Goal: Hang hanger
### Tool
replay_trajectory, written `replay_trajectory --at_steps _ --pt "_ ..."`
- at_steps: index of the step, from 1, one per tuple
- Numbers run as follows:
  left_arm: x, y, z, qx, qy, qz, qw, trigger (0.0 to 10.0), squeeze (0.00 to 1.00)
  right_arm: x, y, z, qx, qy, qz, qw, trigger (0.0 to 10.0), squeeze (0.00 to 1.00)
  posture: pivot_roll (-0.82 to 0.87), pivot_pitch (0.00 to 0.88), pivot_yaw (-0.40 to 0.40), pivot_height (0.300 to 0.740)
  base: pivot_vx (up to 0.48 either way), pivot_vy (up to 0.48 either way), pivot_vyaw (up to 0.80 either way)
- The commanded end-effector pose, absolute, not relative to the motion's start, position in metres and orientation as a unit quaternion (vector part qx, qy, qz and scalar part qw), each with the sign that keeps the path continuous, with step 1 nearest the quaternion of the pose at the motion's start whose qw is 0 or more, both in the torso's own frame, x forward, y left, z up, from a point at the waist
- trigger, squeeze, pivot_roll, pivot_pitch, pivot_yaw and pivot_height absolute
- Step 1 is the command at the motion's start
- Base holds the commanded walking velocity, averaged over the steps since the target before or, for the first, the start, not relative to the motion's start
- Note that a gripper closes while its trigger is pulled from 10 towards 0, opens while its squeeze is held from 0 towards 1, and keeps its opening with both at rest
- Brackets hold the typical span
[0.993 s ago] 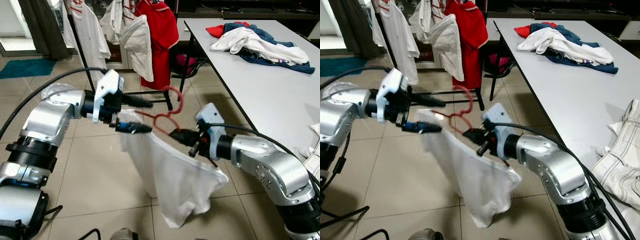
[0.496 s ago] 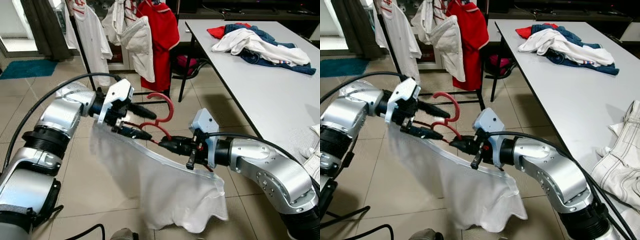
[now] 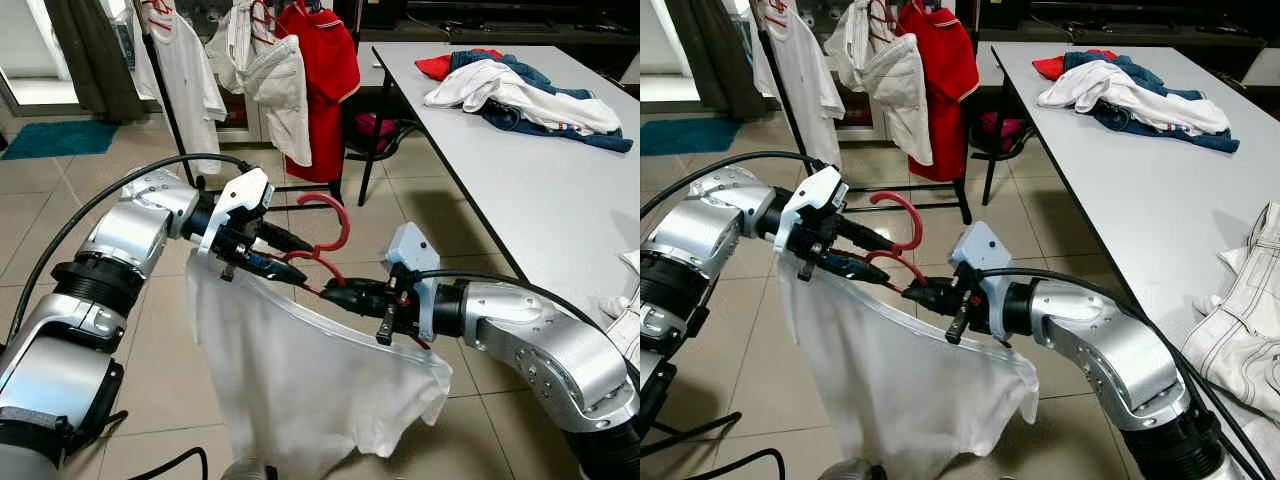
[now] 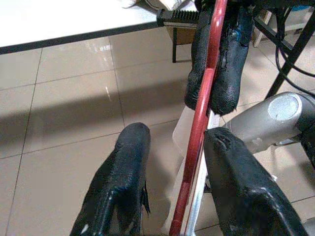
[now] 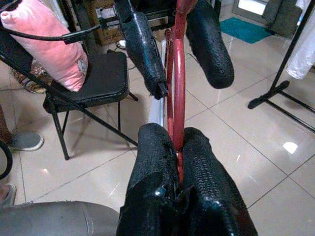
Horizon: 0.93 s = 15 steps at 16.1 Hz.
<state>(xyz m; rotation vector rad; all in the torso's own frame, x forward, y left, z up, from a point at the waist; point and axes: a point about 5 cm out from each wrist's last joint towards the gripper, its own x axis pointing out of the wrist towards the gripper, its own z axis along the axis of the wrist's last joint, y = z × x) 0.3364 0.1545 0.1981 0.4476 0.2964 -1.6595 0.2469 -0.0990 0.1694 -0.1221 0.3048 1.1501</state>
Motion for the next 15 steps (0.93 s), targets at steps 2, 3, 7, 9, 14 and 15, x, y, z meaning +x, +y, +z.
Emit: replay_trajectory --at_steps 2,3,7,9,14,15 --pt "0.337 0.152 0.199 0.201 0.143 -0.730 0.637 0.0 0.00 0.248 -0.100 0.180 -0.063 0.114 0.547 0.827 10.0 0.00 -0.04 0.000 0.013 0.740 0.000 0.000 0.00" --pt "0.336 0.153 0.197 0.197 0.152 -0.731 0.636 0.0 0.00 0.248 -0.100 0.181 -0.062 0.114 0.547 0.827 10.0 0.00 -0.04 0.000 0.012 0.740 0.000 0.000 0.00" --pt "0.335 0.152 0.195 0.193 0.166 -0.732 0.632 0.0 0.00 0.248 -0.101 0.181 -0.061 0.114 0.547 0.827 10.0 0.00 -0.04 0.000 0.011 0.740 0.000 0.000 0.00" --pt "0.334 0.151 0.193 0.190 0.170 -0.734 0.630 0.0 0.00 0.249 -0.102 0.181 -0.061 0.114 0.546 0.828 10.0 0.00 -0.04 0.000 0.011 0.740 0.000 0.000 0.00" --pt "0.332 0.153 0.191 0.168 0.158 -0.730 0.643 0.0 0.00 0.248 -0.103 0.181 -0.035 0.123 0.546 0.828 10.0 1.00 -0.04 0.000 0.015 0.740 0.000 0.000 0.00" --pt "0.330 0.154 0.188 0.161 0.154 -0.726 0.651 0.0 0.00 0.248 -0.104 0.181 -0.033 0.124 0.541 0.831 10.0 1.00 -0.04 0.000 0.015 0.740 0.000 0.000 0.00"
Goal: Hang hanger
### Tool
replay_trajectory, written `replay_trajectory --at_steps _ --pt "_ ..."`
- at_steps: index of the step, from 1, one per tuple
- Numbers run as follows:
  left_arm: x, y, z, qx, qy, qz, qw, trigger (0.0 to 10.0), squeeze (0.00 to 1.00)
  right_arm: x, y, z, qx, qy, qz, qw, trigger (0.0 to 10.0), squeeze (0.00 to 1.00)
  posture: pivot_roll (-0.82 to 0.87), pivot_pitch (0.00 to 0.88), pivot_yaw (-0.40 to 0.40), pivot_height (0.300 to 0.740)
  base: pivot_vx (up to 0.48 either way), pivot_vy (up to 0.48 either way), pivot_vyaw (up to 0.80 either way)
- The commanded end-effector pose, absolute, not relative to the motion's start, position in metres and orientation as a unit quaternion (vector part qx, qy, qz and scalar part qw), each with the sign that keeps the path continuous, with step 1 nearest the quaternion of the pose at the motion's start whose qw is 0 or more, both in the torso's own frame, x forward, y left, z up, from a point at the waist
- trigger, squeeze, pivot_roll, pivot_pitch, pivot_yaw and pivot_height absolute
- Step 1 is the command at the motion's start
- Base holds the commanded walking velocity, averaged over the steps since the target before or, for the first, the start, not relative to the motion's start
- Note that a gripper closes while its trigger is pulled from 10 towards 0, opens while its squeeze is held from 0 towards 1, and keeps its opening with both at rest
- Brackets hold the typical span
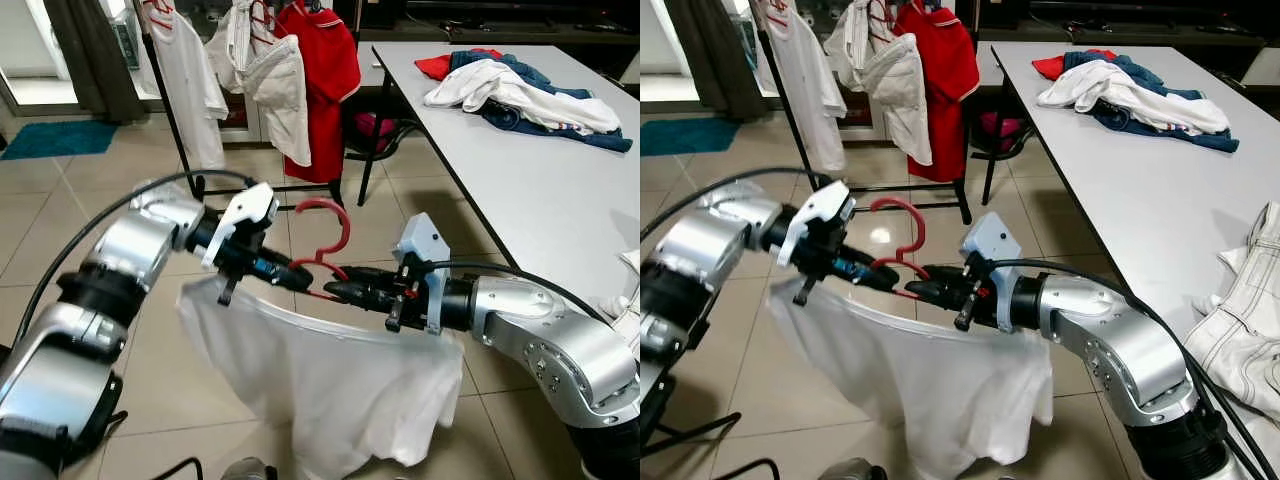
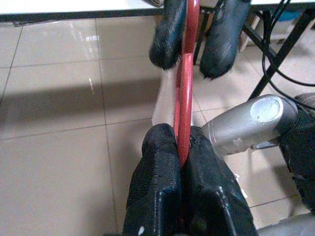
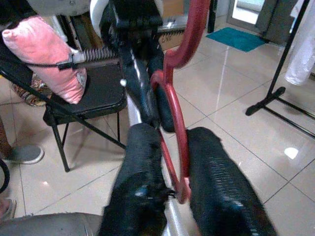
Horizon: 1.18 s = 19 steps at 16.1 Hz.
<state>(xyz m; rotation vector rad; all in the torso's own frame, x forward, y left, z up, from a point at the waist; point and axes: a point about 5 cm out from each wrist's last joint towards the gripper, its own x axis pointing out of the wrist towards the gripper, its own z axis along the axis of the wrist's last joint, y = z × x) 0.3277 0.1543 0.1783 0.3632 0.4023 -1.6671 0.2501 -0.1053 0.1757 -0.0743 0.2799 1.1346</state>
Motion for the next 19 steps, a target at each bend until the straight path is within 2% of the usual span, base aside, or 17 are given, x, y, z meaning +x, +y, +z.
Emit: replay_trajectory --at_steps 1,2,4,5,6,7,9,12,13,19 --pt "0.330 0.155 0.187 0.160 0.153 -0.723 0.654 0.0 0.00 0.248 -0.105 0.180 -0.032 0.125 0.539 0.832 10.0 1.00 -0.04 0.000 0.015 0.740 0.000 0.000 0.00" --pt "0.331 0.161 0.179 0.164 0.158 -0.694 0.683 0.0 0.00 0.252 -0.112 0.181 -0.034 0.119 0.509 0.852 10.0 1.00 -0.04 0.000 0.013 0.740 0.000 0.000 0.00" --pt "0.334 0.165 0.173 0.176 0.161 -0.655 0.717 0.0 0.00 0.257 -0.121 0.182 -0.024 0.111 0.465 0.878 10.0 1.00 -0.04 0.000 0.010 0.740 0.000 0.000 0.00" --pt "0.338 0.168 0.167 0.168 0.155 -0.612 0.757 0.0 0.00 0.259 -0.132 0.180 -0.013 0.119 0.401 0.908 10.0 1.00 -0.04 0.000 0.012 0.740 0.000 0.000 0.00" --pt "0.338 0.168 0.167 0.165 0.153 -0.606 0.763 0.0 0.00 0.259 -0.134 0.179 -0.012 0.121 0.390 0.913 10.0 1.00 -0.04 0.000 0.012 0.740 0.000 0.000 0.00" --pt "0.338 0.166 0.166 0.151 0.144 -0.598 0.774 0.0 0.00 0.262 -0.141 0.172 -0.003 0.132 0.326 0.936 10.0 1.00 -0.04 0.000 0.017 0.740 0.000 0.000 0.00" --pt "0.335 0.161 0.162 0.135 0.138 -0.590 0.784 0.0 0.00 0.266 -0.143 0.153 0.017 0.170 0.236 0.957 10.0 1.00 -0.05 0.000 0.024 0.740 0.000 0.000 0.00" --pt "0.332 0.155 0.158 0.131 0.137 -0.591 0.784 0.0 0.00 0.274 -0.134 0.132 0.065 0.209 0.136 0.966 10.0 1.00 -0.04 0.000 0.031 0.740 0.000 0.000 0.00" --pt "0.332 0.155 0.158 0.132 0.137 -0.590 0.785 0.0 0.00 0.276 -0.135 0.127 0.081 0.221 0.116 0.965 10.0 0.00 -0.04 0.001 0.029 0.740 0.000 0.000 0.00" --pt "0.328 0.154 0.157 0.136 0.140 -0.585 0.787 0.0 0.00 0.281 -0.134 0.120 0.120 0.243 0.068 0.960 10.0 0.00 -0.03 0.002 0.020 0.740 0.000 0.000 0.00"
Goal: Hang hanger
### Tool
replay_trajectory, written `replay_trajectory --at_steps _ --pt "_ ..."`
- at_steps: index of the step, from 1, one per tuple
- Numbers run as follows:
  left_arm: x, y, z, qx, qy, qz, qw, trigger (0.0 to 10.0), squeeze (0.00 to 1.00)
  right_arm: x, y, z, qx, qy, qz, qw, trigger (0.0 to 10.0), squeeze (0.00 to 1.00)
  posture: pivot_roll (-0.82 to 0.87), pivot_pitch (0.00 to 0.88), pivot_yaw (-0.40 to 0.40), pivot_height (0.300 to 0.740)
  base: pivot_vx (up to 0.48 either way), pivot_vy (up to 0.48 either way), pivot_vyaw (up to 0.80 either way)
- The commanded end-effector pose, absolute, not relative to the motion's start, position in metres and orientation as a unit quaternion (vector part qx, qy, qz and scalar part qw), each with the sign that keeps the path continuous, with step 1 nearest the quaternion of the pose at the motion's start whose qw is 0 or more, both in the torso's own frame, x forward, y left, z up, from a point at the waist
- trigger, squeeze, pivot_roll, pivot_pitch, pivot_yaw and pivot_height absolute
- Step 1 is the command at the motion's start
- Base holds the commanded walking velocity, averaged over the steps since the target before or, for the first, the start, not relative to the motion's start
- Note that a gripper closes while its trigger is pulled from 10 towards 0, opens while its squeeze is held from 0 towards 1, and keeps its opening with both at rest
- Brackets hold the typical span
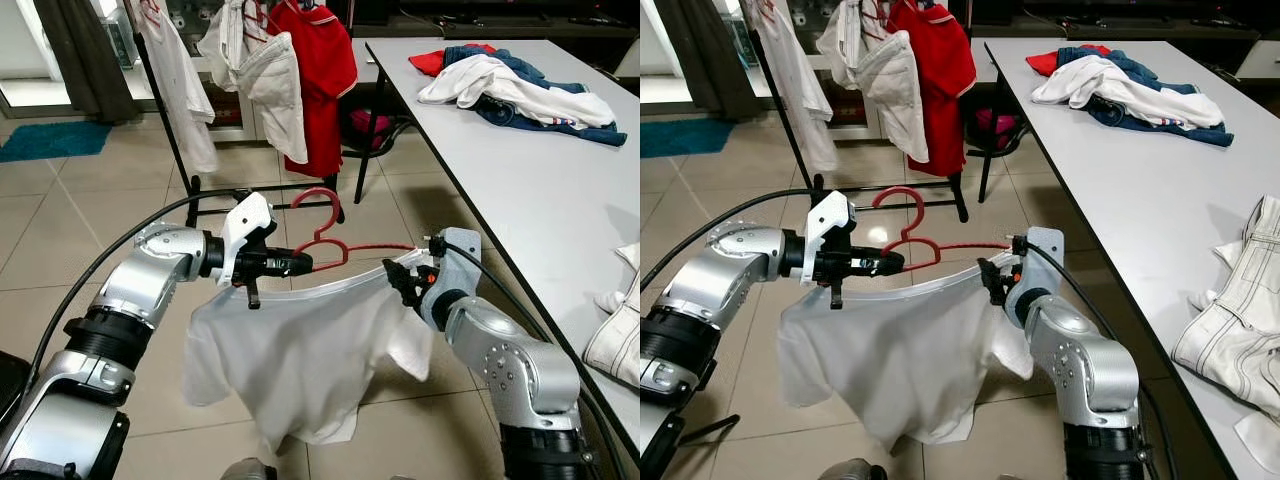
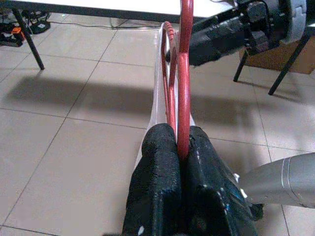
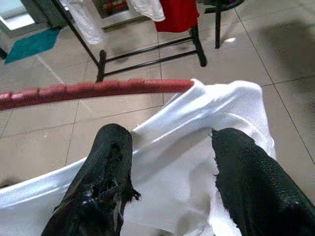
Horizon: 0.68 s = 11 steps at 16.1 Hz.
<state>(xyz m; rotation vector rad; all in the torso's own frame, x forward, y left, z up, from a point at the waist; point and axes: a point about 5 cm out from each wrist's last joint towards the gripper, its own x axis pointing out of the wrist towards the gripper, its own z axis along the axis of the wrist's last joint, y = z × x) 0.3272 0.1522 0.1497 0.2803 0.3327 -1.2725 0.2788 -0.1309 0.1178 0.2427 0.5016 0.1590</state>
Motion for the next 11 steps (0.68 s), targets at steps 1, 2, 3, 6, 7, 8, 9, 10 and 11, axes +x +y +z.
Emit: replay_trajectory --at_steps 1,2,3,6,7,8,9,10,11 --pt "0.3272 0.1537 0.1569 0.136 0.142 -0.588 0.785 0.0 0.00 0.2819 -0.1345 0.1211 0.123 0.241 0.067 0.960 10.0 0.00 -0.03 0.002 0.020 0.740 0.000 0.000 0.00" --pt "0.3270 0.1536 0.1569 0.135 0.142 -0.589 0.784 0.0 0.00 0.2825 -0.1350 0.1212 0.124 0.241 0.066 0.960 8.9 0.00 -0.03 0.002 0.019 0.740 0.000 0.000 0.00" --pt "0.3265 0.1534 0.1570 0.135 0.142 -0.590 0.784 0.0 0.00 0.2832 -0.1360 0.1214 0.124 0.240 0.065 0.961 4.7 0.00 -0.03 0.002 0.019 0.740 0.000 0.000 0.00" --pt "0.3260 0.1530 0.1573 0.135 0.144 -0.591 0.782 0.0 0.00 0.2839 -0.1381 0.1199 0.123 0.240 0.063 0.961 2.2 0.00 -0.03 0.000 0.018 0.740 0.000 0.000 0.00" --pt "0.3260 0.1531 0.1576 0.135 0.144 -0.591 0.782 0.0 0.00 0.2846 -0.1386 0.1195 0.123 0.240 0.063 0.961 0.5 0.00 -0.03 0.000 0.019 0.740 0.000 0.000 0.00" --pt "0.3257 0.1534 0.1580 0.135 0.145 -0.592 0.781 0.0 0.00 0.2851 -0.1394 0.1188 0.123 0.240 0.062 0.961 0.0 0.00 -0.03 0.000 0.020 0.740 0.000 0.000 0.00" --pt "0.3255 0.1535 0.1582 0.134 0.146 -0.594 0.780 0.0 0.00 0.2853 -0.1400 0.1182 0.122 0.240 0.062 0.961 0.0 0.00 -0.03 0.000 0.020 0.740 0.000 0.000 0.00" --pt "0.3259 0.1534 0.1585 0.134 0.146 -0.594 0.779 0.0 0.00 0.2857 -0.1407 0.1176 0.122 0.240 0.061 0.961 0.0 0.00 -0.03 0.000 0.021 0.740 0.000 0.000 0.00" --pt "0.3260 0.1535 0.1585 0.135 0.147 -0.594 0.779 0.0 0.00 0.2857 -0.1410 0.1172 0.122 0.239 0.062 0.961 0.0 0.00 -0.03 0.000 0.021 0.740 0.000 0.000 0.00"
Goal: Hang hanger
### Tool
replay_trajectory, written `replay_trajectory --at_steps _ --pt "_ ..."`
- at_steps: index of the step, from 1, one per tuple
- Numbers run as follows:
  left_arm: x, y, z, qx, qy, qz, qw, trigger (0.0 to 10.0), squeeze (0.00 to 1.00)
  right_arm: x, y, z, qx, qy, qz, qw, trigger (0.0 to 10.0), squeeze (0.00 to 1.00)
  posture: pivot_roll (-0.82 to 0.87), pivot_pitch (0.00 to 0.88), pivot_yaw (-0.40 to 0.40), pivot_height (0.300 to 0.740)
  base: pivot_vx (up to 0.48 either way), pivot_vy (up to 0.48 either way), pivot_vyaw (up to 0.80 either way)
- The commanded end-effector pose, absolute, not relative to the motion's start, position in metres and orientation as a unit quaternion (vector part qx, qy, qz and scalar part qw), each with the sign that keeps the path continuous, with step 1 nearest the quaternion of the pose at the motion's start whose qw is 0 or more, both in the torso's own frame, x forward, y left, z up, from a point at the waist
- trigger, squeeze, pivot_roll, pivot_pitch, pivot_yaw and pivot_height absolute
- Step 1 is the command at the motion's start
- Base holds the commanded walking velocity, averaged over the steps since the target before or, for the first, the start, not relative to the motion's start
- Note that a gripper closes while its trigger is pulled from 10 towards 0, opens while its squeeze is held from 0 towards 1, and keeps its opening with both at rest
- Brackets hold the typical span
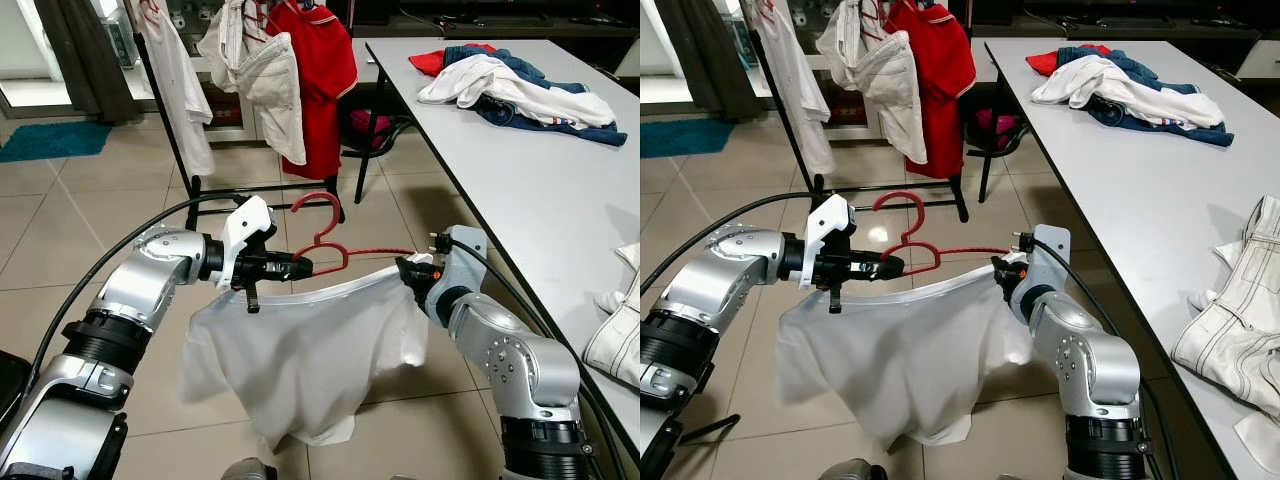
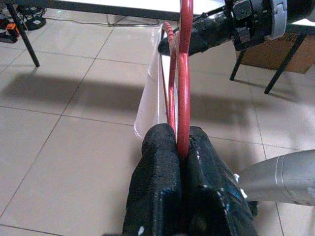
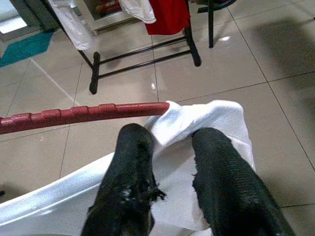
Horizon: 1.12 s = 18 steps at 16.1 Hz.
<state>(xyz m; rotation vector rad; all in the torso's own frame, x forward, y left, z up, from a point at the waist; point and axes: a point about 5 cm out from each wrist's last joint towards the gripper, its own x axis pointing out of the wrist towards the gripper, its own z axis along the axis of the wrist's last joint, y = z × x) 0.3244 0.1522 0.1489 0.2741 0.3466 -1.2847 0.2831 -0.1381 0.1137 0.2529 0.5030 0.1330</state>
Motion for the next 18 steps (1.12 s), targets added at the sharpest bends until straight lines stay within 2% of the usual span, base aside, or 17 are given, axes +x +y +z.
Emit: replay_trajectory --at_steps 1,16,18 --pt "0.3262 0.1537 0.1587 0.135 0.147 -0.594 0.779 0.0 0.00 0.2858 -0.1411 0.1173 0.122 0.239 0.062 0.961 0.0 0.00 -0.03 0.000 0.021 0.740 0.000 0.000 0.00" --pt "0.3298 0.1540 0.1540 0.152 0.160 -0.579 0.784 0.0 0.00 0.2864 -0.1360 0.1241 0.128 0.211 0.097 0.964 0.0 0.00 -0.04 0.000 0.021 0.740 0.000 0.000 0.00" --pt "0.3323 0.1555 0.1509 0.174 0.166 -0.566 0.789 0.0 0.00 0.2865 -0.1341 0.1265 0.130 0.206 0.107 0.964 0.0 0.00 -0.04 0.000 0.020 0.740 0.000 0.000 0.00"
